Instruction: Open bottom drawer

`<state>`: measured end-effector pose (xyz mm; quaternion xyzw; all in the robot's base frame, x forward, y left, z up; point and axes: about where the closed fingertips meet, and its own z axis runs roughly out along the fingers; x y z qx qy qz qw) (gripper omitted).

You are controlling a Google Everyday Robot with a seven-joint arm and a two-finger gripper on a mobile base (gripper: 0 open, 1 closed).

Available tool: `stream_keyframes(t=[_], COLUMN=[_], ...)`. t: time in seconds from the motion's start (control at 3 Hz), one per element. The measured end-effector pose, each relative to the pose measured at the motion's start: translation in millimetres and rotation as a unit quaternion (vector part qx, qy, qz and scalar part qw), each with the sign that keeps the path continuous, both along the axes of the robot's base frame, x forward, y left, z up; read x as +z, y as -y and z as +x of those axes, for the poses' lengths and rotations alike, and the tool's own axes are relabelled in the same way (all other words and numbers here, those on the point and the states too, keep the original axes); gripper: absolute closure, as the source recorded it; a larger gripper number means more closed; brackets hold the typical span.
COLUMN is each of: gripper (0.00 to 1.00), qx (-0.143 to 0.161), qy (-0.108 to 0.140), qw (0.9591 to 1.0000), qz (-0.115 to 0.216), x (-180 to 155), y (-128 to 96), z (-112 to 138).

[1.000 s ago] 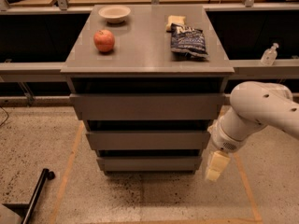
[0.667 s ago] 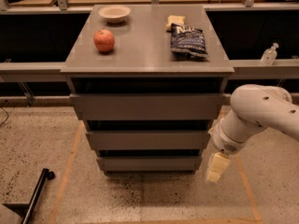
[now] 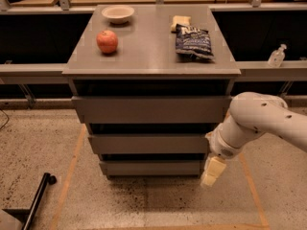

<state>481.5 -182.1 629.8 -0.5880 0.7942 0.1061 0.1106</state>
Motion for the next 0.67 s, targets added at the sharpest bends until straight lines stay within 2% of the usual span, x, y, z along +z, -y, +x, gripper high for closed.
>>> stream_keyframes(t=[0.33,0.67], gripper=[0.0,0.0], qx=[0.023,0.038], qy=[0.018,0.009], qw=[0.9984,0.9972], qz=[0.048,0.064], x=[-22,-63], y=[-26,-48], z=[30,59])
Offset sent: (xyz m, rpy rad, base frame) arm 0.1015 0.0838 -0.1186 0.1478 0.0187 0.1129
